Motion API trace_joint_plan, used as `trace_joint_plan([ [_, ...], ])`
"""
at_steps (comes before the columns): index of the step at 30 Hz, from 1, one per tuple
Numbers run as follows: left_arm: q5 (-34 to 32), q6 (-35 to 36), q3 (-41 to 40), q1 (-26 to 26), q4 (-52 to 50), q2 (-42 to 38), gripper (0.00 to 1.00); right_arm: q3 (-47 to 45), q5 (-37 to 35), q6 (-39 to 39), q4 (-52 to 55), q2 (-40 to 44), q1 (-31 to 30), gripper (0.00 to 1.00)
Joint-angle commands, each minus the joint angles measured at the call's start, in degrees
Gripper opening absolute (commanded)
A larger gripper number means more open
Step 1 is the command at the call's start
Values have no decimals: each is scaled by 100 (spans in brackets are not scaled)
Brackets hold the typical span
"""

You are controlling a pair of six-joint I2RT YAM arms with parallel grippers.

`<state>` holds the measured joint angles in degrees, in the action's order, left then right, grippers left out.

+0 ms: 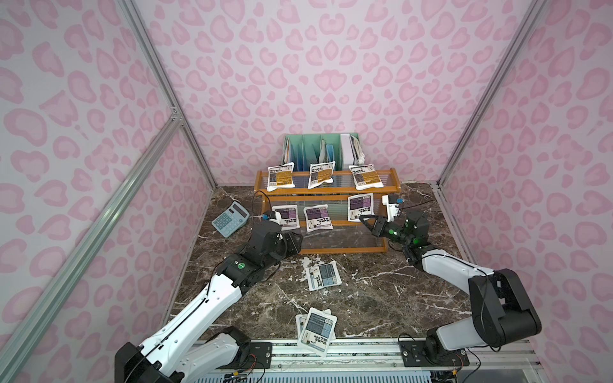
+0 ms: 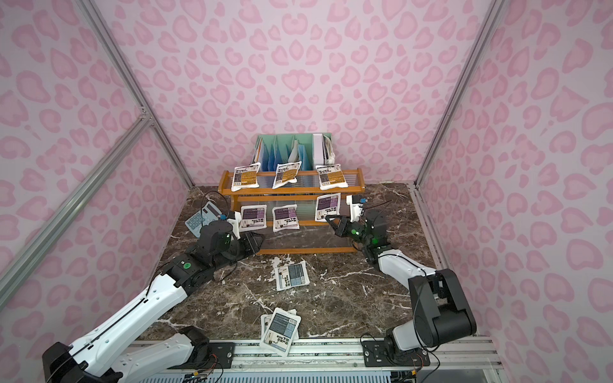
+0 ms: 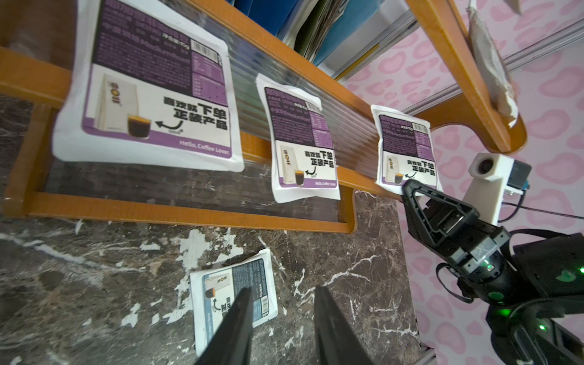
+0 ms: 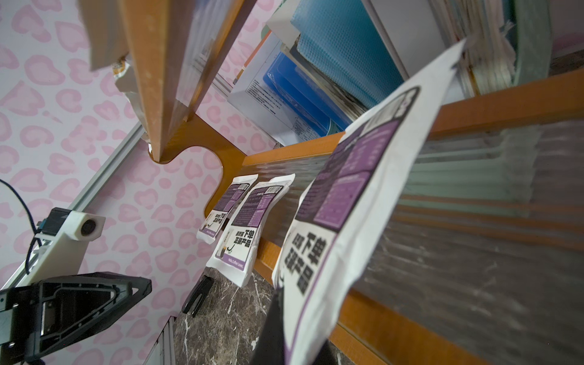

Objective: Place the bagged coffee beans on the shelf by color
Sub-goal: Place the bagged coffee beans on the shelf.

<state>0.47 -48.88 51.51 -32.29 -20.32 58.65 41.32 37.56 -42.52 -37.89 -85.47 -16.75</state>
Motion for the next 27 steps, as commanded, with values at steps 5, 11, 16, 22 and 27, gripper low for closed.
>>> trace_joint_plan([
  [5,-109,225,-23,0,-540,-59,36,204,-125,-162,-53,-251,-7,23],
  [11,-126,330,-112,-3,-810,-139,36,54,-785,-6,745,100,-15,48],
  [16,-92,396,-228,2,-979,-156,36,21,-1124,299,1722,411,-20,56],
  [22,-65,412,-317,4,-985,-80,36,-21,-1194,551,2314,549,-9,65],
  [27,6,459,-322,0,-941,44,36,33,-926,608,2532,428,21,70],
])
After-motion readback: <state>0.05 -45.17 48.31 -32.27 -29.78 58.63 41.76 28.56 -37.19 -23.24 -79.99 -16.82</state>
